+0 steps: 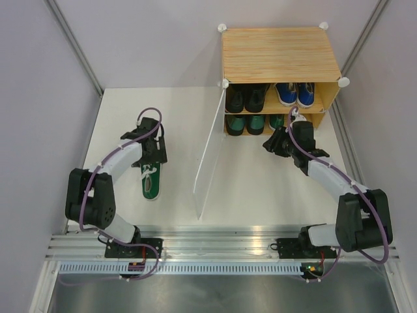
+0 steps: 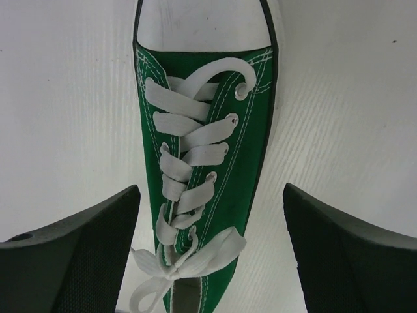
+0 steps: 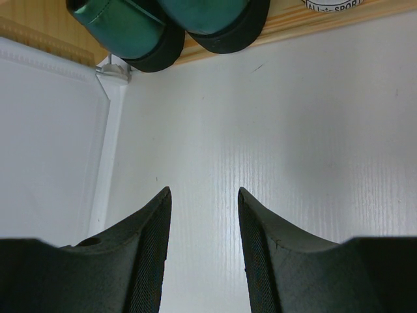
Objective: Place and organize the shoes in the shoe cabinet
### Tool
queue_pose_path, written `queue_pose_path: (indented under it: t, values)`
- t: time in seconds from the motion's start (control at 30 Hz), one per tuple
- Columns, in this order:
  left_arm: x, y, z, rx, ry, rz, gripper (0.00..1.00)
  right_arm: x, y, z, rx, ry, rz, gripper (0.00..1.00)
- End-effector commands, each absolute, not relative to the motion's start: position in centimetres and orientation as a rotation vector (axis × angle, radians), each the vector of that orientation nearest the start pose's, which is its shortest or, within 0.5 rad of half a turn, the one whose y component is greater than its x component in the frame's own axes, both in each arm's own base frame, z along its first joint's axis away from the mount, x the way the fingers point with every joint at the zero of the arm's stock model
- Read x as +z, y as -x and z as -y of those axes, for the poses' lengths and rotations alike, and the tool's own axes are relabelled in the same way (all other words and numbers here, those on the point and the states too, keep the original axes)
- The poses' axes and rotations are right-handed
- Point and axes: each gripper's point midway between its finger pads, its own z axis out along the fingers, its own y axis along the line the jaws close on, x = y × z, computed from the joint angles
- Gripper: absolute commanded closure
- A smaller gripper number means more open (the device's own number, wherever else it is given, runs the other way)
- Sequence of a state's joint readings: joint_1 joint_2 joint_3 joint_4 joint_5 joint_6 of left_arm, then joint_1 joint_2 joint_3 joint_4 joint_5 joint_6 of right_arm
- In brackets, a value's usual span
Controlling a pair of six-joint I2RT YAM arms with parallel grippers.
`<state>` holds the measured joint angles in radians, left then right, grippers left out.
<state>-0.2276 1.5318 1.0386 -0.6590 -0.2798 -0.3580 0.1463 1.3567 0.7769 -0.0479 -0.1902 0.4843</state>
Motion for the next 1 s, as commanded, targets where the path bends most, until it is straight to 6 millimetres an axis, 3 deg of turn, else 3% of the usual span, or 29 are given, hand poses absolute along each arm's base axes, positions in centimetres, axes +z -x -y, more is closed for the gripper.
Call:
queue_pose_path:
  t: [0.0, 0.1, 0.13, 0.37, 0.4, 0.5, 0.57, 0.67, 0.77, 0.8, 0.87, 0.97]
  values:
    - [7.1, -32.2, 4.1, 0.146, 0.311, -2.675, 0.09, 13.5, -36.9, -10.9, 0.594, -0.263, -2.154, 0.5]
    - [6.5, -32.2, 4.1, 0.13, 0.313, -2.7, 0.23, 13.8, -36.8, -10.7, 0.584, -0.263, -2.144, 0.5]
    - [6.2, -32.1, 4.2, 0.123, 0.313, -2.712, 0.34, 13.9, -36.7, -10.7, 0.583, -0.26, -2.141, 0.5]
    - [6.0, -32.1, 4.1, 0.107, 0.297, -2.732, 0.75, 14.8, -36.6, -10.1, 0.557, -0.267, -2.107, 0.5]
    - [6.0, -32.2, 4.3, 0.092, 0.295, -2.733, 0.86, 14.9, -36.6, -10.2, 0.555, -0.263, -2.104, 0.5]
    - [6.6, -32.3, 4.8, 0.053, 0.286, -2.721, 0.98, 15.1, -36.5, -10.1, 0.557, -0.265, -2.097, 0.5]
    - [7.3, -32.5, 4.9, 0.034, 0.286, -2.701, 0.98, 15.1, -36.5, -10.1, 0.558, -0.271, -2.096, 0.5]
    - [10.4, -33.1, 5.1, -0.013, 0.305, -2.593, 0.98, 15.5, -36.4, -10.2, 0.569, -0.268, -2.085, 0.51]
    - [15.4, -33.9, 4.8, -0.051, 0.351, -2.428, 0.98, 16.9, -36.1, -9.9, 0.562, -0.274, -2.041, 0.5]
    - [18.3, -34.1, 5.1, -0.098, 0.352, -2.346, 0.98, 17.4, -36.0, -9.8, 0.563, -0.277, -2.026, 0.5]
    - [21.3, -34.3, 5.4, -0.149, 0.359, -2.267, 0.98, 18.8, -35.7, -9.7, 0.57, -0.283, -1.982, 0.51]
    - [27.5, -34.4, 6.0, -0.232, 0.333, -2.114, 0.98, 20.5, -34.9, -9.6, 0.59, -0.284, -1.932, 0.51]
